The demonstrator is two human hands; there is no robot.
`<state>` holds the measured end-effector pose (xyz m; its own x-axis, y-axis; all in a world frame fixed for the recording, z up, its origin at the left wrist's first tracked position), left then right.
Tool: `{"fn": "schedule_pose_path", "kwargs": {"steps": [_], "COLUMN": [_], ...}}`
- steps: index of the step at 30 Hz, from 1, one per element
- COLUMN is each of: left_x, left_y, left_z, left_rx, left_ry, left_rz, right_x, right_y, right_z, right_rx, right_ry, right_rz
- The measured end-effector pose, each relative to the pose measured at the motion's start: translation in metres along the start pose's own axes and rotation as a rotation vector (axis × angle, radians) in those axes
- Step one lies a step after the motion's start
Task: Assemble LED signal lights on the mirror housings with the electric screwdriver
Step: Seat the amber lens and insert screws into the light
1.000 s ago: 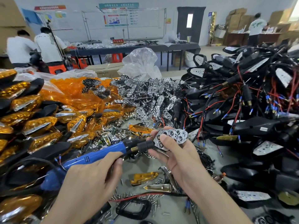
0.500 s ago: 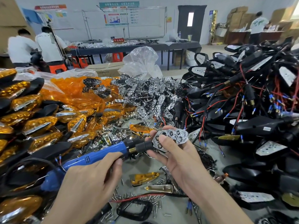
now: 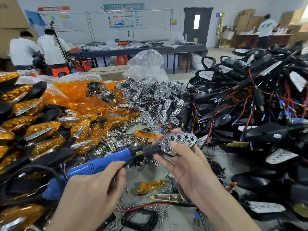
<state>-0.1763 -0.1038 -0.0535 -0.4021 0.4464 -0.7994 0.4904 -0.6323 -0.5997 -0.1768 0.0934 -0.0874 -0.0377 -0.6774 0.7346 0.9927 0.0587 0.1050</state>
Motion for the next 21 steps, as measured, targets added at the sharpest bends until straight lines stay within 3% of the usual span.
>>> {"fn": "schedule_pose_path", "kwargs": {"steps": [12,21], "left_x": [-0.004,-0.009], "left_y": [-0.005,-0.006], "left_z": [-0.005,-0.012], "left_rx": [-0.036,0.128], "left_ry": [0.058,0.035], "left_rz": [0.003,-0.059], "right_x": [0.005,0.008], "right_y": [0.003,0.001], "right_z": [-0.003,-0.006], "right_rx": [0.024,0.059], "right_ry": [0.072,-0.002], "right_rz": [0.143,0.063]}}
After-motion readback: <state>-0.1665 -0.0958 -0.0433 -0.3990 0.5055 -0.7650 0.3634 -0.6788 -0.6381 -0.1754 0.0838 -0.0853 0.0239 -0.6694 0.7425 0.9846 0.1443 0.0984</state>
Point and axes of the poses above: each hand's wrist, its own y-axis away from the middle knuckle, its own x-axis out of the palm, z = x × y, the point moved 6 cm from there along -y, towards the middle knuckle, and after that the axes turned 11 degrees about x, right-handed, at the moved point
